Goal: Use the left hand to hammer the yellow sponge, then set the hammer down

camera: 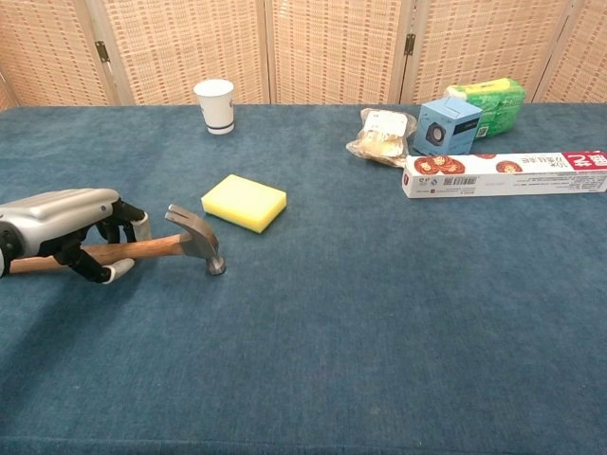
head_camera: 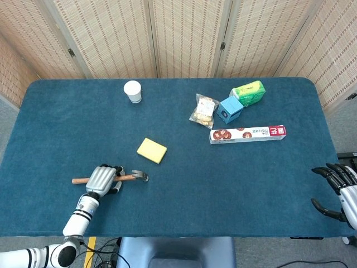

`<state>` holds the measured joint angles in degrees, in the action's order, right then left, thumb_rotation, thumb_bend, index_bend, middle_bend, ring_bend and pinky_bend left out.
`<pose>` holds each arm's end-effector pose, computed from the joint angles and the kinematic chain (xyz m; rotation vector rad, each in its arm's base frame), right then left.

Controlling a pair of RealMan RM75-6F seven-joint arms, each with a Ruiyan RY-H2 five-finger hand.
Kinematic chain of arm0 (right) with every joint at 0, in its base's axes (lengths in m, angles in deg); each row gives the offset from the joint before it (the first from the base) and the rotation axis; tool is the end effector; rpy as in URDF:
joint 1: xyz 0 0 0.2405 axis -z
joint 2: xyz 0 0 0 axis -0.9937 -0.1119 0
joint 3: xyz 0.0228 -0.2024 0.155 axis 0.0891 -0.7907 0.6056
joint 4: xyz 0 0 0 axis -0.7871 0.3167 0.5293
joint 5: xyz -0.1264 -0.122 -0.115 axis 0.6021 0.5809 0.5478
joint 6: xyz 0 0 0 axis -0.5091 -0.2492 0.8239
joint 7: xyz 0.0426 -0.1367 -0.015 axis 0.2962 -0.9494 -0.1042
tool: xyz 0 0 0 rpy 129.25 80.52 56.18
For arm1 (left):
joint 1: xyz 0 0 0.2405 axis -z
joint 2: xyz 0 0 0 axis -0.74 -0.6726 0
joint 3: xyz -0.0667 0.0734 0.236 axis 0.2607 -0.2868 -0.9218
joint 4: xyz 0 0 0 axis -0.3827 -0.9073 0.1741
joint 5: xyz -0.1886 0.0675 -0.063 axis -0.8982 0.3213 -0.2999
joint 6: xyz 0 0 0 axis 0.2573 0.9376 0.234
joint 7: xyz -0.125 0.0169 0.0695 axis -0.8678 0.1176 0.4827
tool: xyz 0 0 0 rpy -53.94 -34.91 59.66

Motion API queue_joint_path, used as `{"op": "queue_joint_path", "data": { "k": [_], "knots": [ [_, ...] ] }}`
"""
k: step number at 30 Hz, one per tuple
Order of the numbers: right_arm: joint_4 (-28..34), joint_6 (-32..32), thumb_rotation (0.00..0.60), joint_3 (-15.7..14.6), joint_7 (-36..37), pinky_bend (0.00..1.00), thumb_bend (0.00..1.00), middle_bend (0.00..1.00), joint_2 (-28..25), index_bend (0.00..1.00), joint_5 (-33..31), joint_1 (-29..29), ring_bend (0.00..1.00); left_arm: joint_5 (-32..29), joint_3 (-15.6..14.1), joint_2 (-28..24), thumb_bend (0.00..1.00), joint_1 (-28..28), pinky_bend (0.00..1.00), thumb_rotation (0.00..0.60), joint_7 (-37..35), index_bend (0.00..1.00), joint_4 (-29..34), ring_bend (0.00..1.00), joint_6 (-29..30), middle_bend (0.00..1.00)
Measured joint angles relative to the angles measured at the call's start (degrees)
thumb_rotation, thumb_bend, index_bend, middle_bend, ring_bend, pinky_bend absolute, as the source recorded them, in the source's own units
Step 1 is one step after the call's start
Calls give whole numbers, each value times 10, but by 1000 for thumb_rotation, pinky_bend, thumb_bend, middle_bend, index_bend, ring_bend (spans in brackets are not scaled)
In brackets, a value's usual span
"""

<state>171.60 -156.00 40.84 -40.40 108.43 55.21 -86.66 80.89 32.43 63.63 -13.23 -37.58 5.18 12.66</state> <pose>-0.3212 -0.1575 0.2122 1.4601 -0.9577 1.0926 -0.1977 0.2959 -0.0113 -1.7653 -1.0860 -0.7437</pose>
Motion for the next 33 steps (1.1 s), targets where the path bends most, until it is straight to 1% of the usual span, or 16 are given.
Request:
{"op": "queue_joint_path", "data": {
  "k": [7,13,17,23,29,33],
  "knots": [
    [1,0,600,0,-1,120,192,239,-1,207,0,1,117,10,-2,4,671,-1,348,600,-8,508,-9,504,3,530],
    [3,-1,600,0,-2,120,192,240,-1,207,0,2,117,18,-3,6,690,-2,383,600,-15,566,-16,559,4,587],
    [3,-2,600,-1,-2,120,192,242,-2,207,-2,4,117,39,-1,9,720,-6,457,600,-35,618,-23,605,14,631],
    [5,-3,600,0,-4,120,192,246,-3,207,-2,5,117,78,4,10,735,-11,584,600,-85,643,-36,628,24,651],
    [9,-3,600,0,-7,120,192,251,-4,207,-1,6,117,134,10,4,739,-15,740,600,-161,694,-50,678,34,708],
    [12,-3,600,0,-10,120,191,255,-6,207,-1,6,118,178,18,2,739,-16,798,600,-223,712,-69,698,52,735]
  ]
}}
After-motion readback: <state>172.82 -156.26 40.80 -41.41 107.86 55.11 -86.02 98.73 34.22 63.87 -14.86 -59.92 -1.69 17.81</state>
